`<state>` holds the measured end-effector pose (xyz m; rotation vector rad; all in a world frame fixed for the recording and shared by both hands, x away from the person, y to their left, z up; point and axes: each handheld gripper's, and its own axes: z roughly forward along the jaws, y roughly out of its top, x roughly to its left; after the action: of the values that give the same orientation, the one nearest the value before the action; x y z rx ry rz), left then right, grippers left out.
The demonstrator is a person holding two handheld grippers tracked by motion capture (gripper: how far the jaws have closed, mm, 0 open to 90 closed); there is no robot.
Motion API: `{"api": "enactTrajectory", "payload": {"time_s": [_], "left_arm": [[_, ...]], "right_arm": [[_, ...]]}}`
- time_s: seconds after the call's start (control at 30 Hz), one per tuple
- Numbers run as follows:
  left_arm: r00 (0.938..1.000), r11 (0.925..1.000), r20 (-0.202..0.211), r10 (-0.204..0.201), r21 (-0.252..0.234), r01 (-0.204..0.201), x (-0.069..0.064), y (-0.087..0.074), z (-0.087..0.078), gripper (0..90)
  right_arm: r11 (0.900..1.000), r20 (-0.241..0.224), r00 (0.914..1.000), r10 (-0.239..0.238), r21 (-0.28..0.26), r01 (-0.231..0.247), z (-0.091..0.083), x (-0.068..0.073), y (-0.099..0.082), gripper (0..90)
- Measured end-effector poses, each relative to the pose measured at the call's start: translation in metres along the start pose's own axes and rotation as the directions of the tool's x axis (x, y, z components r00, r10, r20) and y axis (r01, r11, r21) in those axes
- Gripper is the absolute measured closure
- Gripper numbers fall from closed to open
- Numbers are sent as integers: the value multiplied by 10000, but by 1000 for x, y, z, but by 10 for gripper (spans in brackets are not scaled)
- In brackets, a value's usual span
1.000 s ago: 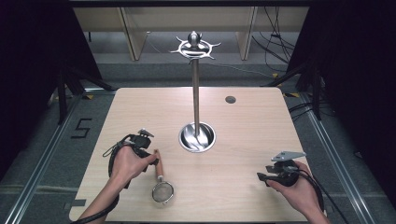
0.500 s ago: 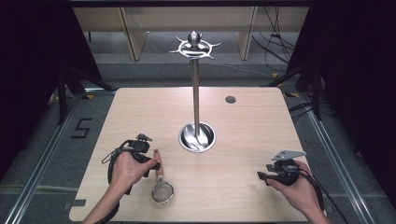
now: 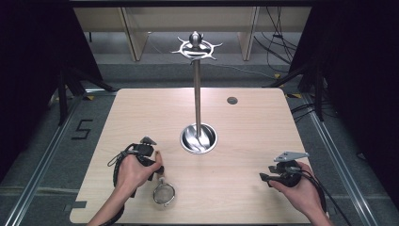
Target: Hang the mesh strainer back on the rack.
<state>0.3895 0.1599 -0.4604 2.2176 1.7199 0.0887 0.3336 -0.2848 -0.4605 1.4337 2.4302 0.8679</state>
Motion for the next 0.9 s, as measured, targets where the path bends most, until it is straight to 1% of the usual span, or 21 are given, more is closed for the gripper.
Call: {"api": "enactTrajectory", "payload": {"time_s": [0.03, 0.07, 0.1, 0.13, 0.17, 0.2, 0.23, 0.3, 0.33, 0.4, 0.43, 0.5, 0.53, 0.57, 0.6, 0.67, 0.7, 0.8, 0.83, 0.87, 0.9], "left_arm": [[10000, 10000, 22, 75, 60, -75, -2, 0, 0, 413], [10000, 10000, 22, 75, 60, -75, -2, 0, 0, 413], [9998, 9998, -32, 175, 97, -174, -6, -1, 2, 414], [9995, 9993, -6, 327, 162, -326, -8, -2, 4, 415], [9996, 9994, -35, 286, 203, -285, -9, -2, 6, 415], [9993, 9987, -51, 364, 354, -362, -10, -2, 8, 413], [9994, 9987, -101, 334, 382, -330, -12, -2, 10, 412], [9989, 9979, -167, 428, 502, -419, -12, -1, 12, 412], [9984, 9964, -125, 559, 644, -550, -12, -1, 12, 412], [9984, 9963, -145, 552, 673, -541, -14, 0, 14, 415], [9977, 9951, -197, 641, 762, -624, -14, 2, 15, 415], [9974, 9947, -293, 655, 817, -630, -16, 2, 18, 417], [9976, 9942, -323, 606, 905, -574, -18, 2, 19, 428], [9994, 9957, -318, 154, 922, -124, -21, 0, 20, 434], [9989, 9951, -405, 224, 970, -183, -22, 0, 21, 446], [9988, 9942, -335, 360, 1027, -324, -22, 0, 22, 464], [9987, 9938, -292, 408, 1046, -376, -22, 0, 22, 475], [9976, 9918, -264, 633, 1128, -600, -21, 1, 21, 503], [9941, 9870, -63, 1085, 1200, -1070, -18, 2, 22, 510], [9958, 9881, 162, 903, 1232, -916, -19, 1, 23, 510], [9915, 9846, -382, 1243, 1281, -1186, -17, 2, 21, 515]], "right_arm": [[9982, 213, 9998, 59, -593, -47, 4, 2, -2, 505], [9982, 213, 9998, 59, -593, -47, 4, 2, -2, 505], [9999, 211, 9997, -124, -30, 125, 1, 1, 0, 505], [9997, 241, 9994, -237, -90, 239, 1, 0, 0, 505], [9989, 331, 9988, -357, -281, 366, 4, 0, -1, 505], [9989, 326, 9987, -386, -246, 394, 4, -1, -1, 505], [10000, 259, 9997, 5, -70, -3, 3, 2, 0, 505], [9999, 262, 9996, -69, -77, 71, 3, 1, 0, 505], [9991, 317, 9988, -373, -194, 380, 4, -1, -1, 505], [9998, 279, 9996, -109, -132, 113, 3, 1, -1, 505], [9998, 265, 9995, -165, -142, 169, 3, 0, -2, 505], [9993, 318, 9991, -269, -248, 277, 4, 0, -2, 505], [9999, 230, 9997, -121, -10, 121, 3, 1, -3, 505], [9998, 233, 9996, -173, -20, 174, 3, 1, -3, 505], [9999, 226, 9996, -155, -27, 156, 3, 1, -3, 505], [9994, 271, 9992, -296, -161, 301, 5, 0, -3, 505], [9999, 219, 9997, -102, -67, 104, 4, 1, -3, 505], [10000, 238, 9997, -55, 15, 54, 3, 2, -3, 505], [9998, 224, 9996, -192, -11, 193, 3, 1, -3, 505], [9998, 224, 9996, -192, -11, 193, 3, 1, -3, 505], [10000, 231, 9997, -95, 3, 95, 3, 1, -4, 505]]}}
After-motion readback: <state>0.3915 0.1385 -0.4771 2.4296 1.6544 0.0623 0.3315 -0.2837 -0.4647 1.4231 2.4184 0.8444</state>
